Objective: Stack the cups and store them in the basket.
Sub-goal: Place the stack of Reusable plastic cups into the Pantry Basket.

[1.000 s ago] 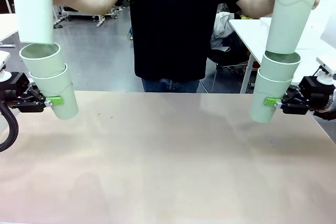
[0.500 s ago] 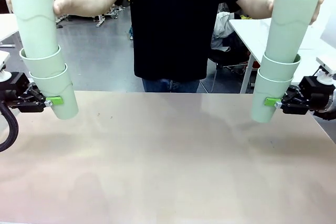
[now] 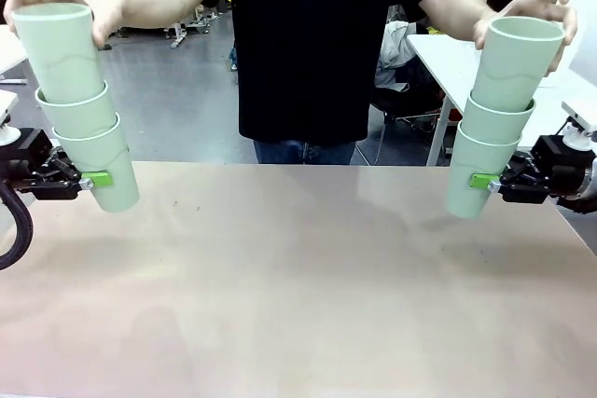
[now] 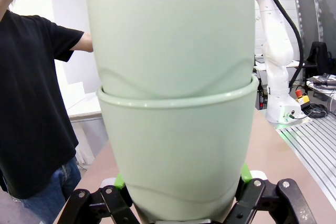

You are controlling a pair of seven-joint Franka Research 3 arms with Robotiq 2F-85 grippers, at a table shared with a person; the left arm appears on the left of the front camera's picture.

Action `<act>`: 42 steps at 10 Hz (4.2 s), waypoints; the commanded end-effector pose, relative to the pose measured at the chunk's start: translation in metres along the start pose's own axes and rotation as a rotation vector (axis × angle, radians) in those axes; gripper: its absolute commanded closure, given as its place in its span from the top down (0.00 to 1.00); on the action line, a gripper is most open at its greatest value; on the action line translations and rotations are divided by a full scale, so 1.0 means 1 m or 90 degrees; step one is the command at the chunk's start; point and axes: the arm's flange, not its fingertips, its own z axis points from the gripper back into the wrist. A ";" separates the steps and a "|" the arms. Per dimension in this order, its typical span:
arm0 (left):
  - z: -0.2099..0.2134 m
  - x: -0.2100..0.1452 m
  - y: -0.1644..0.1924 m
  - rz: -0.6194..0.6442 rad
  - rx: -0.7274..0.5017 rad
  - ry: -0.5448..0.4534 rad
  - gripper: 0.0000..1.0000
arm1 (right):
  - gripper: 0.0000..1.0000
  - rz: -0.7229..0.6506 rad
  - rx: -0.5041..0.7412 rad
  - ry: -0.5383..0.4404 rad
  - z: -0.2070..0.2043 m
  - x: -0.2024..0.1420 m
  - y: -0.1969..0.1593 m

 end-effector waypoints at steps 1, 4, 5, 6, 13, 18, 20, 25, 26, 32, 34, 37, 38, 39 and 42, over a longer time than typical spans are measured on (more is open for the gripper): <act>-0.003 0.004 -0.001 -0.004 0.000 -0.002 0.85 | 0.87 0.007 0.000 -0.001 -0.001 0.002 0.001; -0.003 0.004 -0.001 -0.004 0.000 -0.002 0.85 | 0.87 0.007 0.000 -0.001 -0.001 0.002 0.001; -0.003 0.004 -0.001 -0.004 0.000 -0.002 0.85 | 0.87 0.007 0.000 -0.001 -0.001 0.002 0.001; -0.003 0.004 -0.001 -0.004 0.000 -0.002 0.85 | 0.87 0.007 0.000 -0.001 -0.001 0.002 0.001; -0.003 0.004 -0.001 -0.004 0.000 -0.002 0.85 | 0.87 0.007 0.000 -0.001 -0.001 0.002 0.001; -0.003 0.004 -0.001 -0.004 0.000 -0.002 0.85 | 0.87 0.007 0.000 -0.001 -0.001 0.002 0.001; -0.003 0.004 -0.001 -0.004 0.000 -0.002 0.85 | 0.87 0.007 0.000 -0.001 -0.001 0.002 0.001; -0.003 0.004 -0.001 -0.004 0.000 -0.002 0.85 | 0.87 0.007 0.000 -0.001 -0.001 0.002 0.001; -0.003 0.004 -0.001 -0.004 0.000 -0.002 0.85 | 0.87 0.007 0.000 -0.001 -0.001 0.002 0.001; -0.003 0.004 -0.001 -0.004 0.000 -0.002 0.85 | 0.87 0.007 0.000 -0.001 -0.001 0.002 0.001; -0.003 0.004 -0.001 -0.004 0.000 -0.002 0.85 | 0.87 0.007 0.000 -0.001 -0.001 0.002 0.001; -0.003 0.004 -0.001 -0.004 0.000 -0.002 0.85 | 0.87 0.007 0.000 -0.001 -0.001 0.002 0.001; -0.003 0.004 -0.001 -0.004 0.000 -0.002 0.85 | 0.87 0.007 0.000 -0.001 -0.001 0.002 0.001; -0.003 0.004 -0.001 -0.004 0.000 -0.002 0.85 | 0.87 0.007 0.000 -0.001 -0.001 0.002 0.001; -0.003 0.004 -0.001 -0.004 0.000 -0.002 0.85 | 0.87 0.007 0.000 -0.001 -0.001 0.002 0.001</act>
